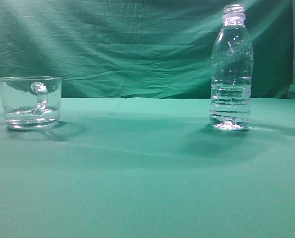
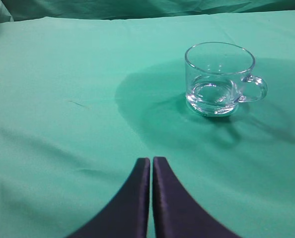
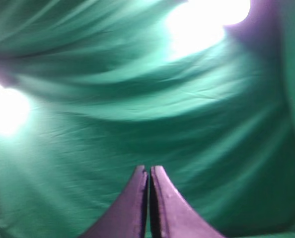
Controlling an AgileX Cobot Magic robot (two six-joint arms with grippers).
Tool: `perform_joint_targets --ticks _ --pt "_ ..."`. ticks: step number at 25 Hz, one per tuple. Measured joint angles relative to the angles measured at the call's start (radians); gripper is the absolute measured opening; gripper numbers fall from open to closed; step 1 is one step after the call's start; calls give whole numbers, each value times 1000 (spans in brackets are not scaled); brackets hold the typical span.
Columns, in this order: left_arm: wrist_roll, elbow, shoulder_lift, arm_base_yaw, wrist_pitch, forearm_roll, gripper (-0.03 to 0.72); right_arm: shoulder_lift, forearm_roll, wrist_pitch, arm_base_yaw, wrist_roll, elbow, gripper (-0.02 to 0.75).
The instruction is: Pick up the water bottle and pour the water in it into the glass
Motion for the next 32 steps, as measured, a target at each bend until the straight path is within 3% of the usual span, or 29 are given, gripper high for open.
perform_joint_targets --ticks 3,5,7,9,12,21,26,32 --pt "0 0 0 0 0 0 0 -17 362 244 0 -393 0 0" --pt "0 0 0 0 0 0 0 -21 670 371 0 -800 0 0" --pt "0 0 0 0 0 0 0 -21 885 465 0 -1072 2 0" --pt "0 0 0 0 0 0 0 -35 1013 514 0 -1294 21 0" --pt "0 0 0 0 0 0 0 -97 1081 509 0 -1406 98 0" --pt "0 0 0 0 0 0 0 -410 1096 470 0 -1386 412 0" --pt "0 0 0 0 0 0 0 -443 1110 473 -7 -1378 534 0" --pt "0 0 0 0 0 0 0 -444 1183 474 -115 -1378 642 0"
